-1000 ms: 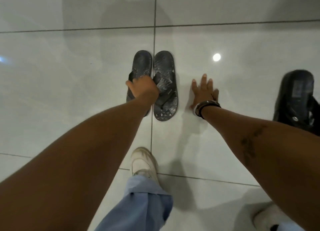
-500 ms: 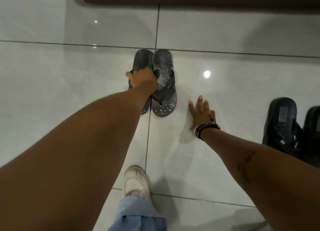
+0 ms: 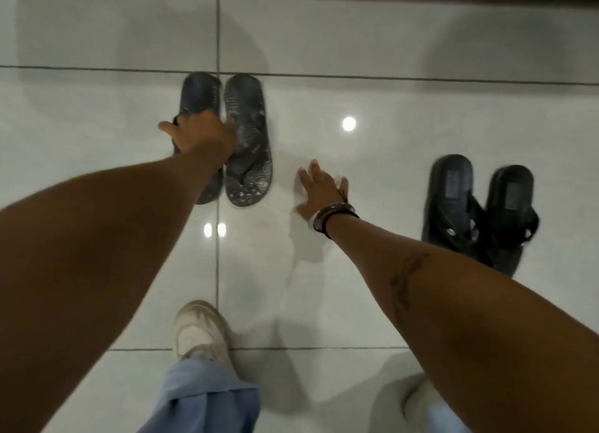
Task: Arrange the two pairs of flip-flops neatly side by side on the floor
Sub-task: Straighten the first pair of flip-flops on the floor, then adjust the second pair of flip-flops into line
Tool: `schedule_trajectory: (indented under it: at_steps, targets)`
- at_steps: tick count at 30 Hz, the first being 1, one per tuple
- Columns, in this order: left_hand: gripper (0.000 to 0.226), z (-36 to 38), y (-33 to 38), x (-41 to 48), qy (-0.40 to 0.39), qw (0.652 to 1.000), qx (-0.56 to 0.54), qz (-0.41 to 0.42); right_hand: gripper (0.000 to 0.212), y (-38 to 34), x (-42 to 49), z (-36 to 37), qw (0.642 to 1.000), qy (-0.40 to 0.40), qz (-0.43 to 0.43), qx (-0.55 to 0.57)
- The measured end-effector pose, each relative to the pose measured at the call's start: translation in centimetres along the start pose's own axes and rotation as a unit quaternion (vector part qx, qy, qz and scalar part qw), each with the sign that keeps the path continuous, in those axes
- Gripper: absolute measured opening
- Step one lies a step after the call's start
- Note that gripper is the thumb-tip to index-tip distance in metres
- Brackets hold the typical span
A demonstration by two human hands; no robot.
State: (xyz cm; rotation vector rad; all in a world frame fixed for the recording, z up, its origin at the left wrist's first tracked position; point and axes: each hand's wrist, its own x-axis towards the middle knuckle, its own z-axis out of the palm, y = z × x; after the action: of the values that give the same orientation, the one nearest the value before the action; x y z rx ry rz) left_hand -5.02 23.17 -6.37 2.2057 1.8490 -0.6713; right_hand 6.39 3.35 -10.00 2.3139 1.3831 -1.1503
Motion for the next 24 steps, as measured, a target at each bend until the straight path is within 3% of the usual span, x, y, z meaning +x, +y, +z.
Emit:
schedule_trajectory:
  at_steps: [4,8,10,13,17,24]
  targets:
    - [0.068,0.8,4.3,-4.4,0.049,0.998,-0.009,0.037,0.055,7.5,-2.6,-1.5,0.984,0.14,0.1,0.054]
    - [0.065,4.1,11.9,-10.4,-0.029,0.982,-0.021,0.184,0.049,18.8,-7.0,-1.9,0.935,0.215,0.274,0.065]
    - [0.068,6.2,15.9,-12.6,-0.07,0.968,-0.015,0.24,0.052,23.5,-8.9,-1.7,0.915,0.187,0.358,0.023]
    - [0.068,8.6,20.6,-15.2,-0.093,0.961,-0.022,0.26,0.041,28.1,-10.5,-1.1,0.889,0.096,0.441,0.075]
    - [0.067,10.8,23.8,-17.4,-0.116,0.959,-0.015,0.256,0.017,29.5,-10.3,-0.4,0.9,0.07,0.408,0.138]
    - [0.069,10.9,24.3,-18.6,-0.077,0.966,-0.009,0.248,0.011,31.5,-7.8,-4.5,0.895,0.197,0.365,0.164]
